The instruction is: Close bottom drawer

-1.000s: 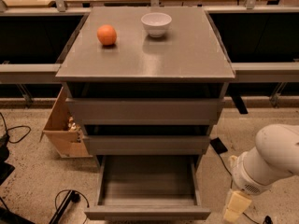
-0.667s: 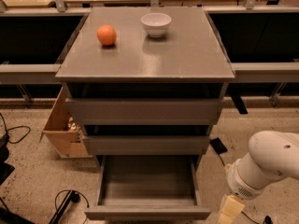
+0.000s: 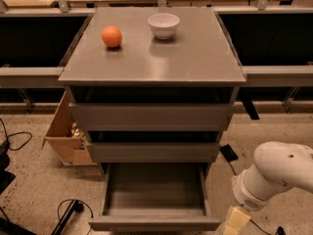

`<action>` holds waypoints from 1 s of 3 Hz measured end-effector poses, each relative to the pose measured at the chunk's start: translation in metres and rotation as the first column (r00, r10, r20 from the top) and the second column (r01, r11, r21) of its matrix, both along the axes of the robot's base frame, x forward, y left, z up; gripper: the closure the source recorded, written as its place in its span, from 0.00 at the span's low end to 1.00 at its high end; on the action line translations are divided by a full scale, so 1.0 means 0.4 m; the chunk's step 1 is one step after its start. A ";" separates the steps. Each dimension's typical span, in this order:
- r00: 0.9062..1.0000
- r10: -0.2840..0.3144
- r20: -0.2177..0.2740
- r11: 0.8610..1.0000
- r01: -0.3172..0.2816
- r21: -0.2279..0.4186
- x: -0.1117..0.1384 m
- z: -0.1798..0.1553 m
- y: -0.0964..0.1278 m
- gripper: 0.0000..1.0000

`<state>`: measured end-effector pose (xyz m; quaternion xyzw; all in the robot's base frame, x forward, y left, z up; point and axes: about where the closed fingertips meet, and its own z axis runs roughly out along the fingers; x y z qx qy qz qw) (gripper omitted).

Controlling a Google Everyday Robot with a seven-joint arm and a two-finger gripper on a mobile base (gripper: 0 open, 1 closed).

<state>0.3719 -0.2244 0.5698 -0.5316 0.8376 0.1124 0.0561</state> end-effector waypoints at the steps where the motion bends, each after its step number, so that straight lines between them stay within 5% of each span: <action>1: 1.000 0.012 -0.015 1.000 -0.012 0.016 -0.022 -0.226 0.011 0.00; 3: 0.997 0.011 0.080 0.997 -0.017 0.076 0.024 -0.496 0.030 0.00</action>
Offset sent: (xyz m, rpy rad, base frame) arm 0.0141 0.0134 -0.2196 0.0672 -0.1303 0.0097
